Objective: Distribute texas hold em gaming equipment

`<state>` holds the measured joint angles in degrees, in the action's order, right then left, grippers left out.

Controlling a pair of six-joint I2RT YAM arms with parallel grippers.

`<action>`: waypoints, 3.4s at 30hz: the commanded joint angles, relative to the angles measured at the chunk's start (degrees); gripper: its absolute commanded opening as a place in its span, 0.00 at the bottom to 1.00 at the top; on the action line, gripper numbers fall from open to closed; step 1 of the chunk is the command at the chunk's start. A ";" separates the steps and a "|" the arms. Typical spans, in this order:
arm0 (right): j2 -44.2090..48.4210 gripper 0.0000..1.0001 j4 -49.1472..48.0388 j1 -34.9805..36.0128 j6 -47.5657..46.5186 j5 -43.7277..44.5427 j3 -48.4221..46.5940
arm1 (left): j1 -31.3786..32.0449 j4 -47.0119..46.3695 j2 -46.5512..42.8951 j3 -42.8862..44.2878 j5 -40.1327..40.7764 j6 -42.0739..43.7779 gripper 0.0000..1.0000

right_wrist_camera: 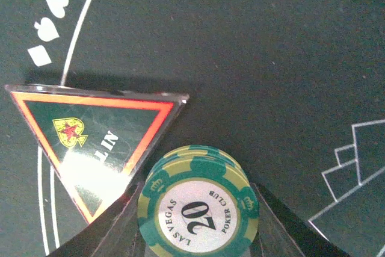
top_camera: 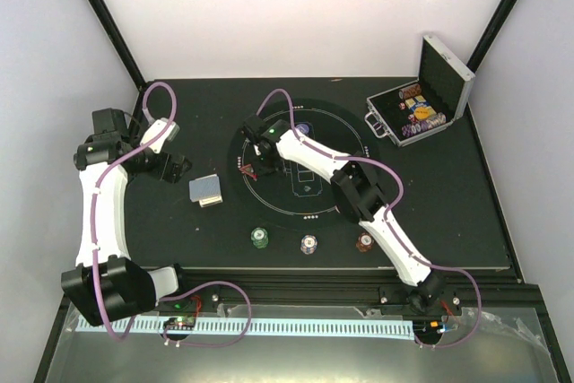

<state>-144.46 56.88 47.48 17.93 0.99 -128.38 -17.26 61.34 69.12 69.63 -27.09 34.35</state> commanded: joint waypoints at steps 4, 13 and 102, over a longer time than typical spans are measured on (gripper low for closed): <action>-3.45 0.26 -1.16 0.15 2.06 -3.88 -4.17 | -0.32 1.26 0.22 2.52 -1.02 0.11 0.99; -0.60 0.50 -0.28 -0.01 0.29 0.93 0.57 | -0.32 1.55 0.40 3.06 -1.84 0.01 0.99; 11.57 0.25 -0.50 -14.24 -4.78 5.03 7.58 | -0.37 3.92 -0.43 4.54 -6.13 1.99 0.99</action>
<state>-125.32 53.08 35.79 15.27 5.50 -113.82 -17.26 64.69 68.27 71.26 -31.77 35.03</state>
